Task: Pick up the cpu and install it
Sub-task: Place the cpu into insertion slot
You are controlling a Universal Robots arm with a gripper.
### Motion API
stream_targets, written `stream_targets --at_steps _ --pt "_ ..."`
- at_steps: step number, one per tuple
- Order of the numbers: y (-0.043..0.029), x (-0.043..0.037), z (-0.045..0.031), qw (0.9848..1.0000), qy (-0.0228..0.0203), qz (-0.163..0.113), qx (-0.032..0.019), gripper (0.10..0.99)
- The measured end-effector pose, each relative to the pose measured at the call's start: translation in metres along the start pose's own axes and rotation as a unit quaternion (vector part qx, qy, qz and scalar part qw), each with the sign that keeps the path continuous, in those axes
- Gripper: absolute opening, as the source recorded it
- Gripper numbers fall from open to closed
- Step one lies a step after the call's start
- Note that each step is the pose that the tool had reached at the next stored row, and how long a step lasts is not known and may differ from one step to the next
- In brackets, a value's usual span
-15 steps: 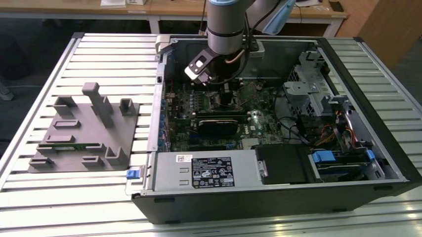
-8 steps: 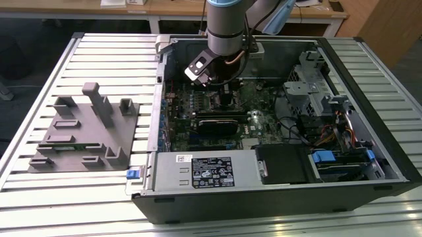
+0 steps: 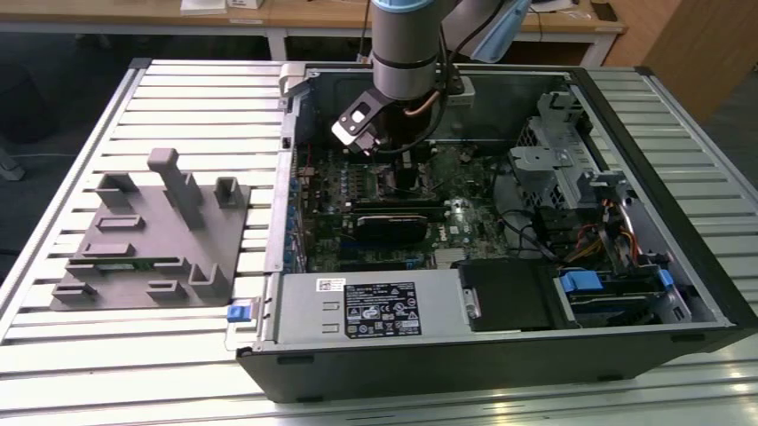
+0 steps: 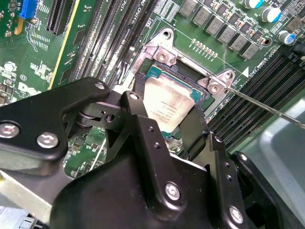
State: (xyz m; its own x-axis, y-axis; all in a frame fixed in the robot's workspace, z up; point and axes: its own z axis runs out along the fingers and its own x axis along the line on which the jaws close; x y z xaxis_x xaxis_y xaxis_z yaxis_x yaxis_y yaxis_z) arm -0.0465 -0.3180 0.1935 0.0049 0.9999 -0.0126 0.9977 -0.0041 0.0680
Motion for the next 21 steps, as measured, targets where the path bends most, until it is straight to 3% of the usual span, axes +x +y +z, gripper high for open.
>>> stream_targets --at_steps 3,4,21 --pt "0.0000 0.0000 0.0001 1.0000 0.0001 0.000 -0.0001 0.549" --pt "0.0000 0.0000 0.0001 1.0000 0.0001 0.000 0.0000 0.612" --pt "0.0000 0.0053 0.0003 1.0000 0.0003 0.001 0.0000 0.612"
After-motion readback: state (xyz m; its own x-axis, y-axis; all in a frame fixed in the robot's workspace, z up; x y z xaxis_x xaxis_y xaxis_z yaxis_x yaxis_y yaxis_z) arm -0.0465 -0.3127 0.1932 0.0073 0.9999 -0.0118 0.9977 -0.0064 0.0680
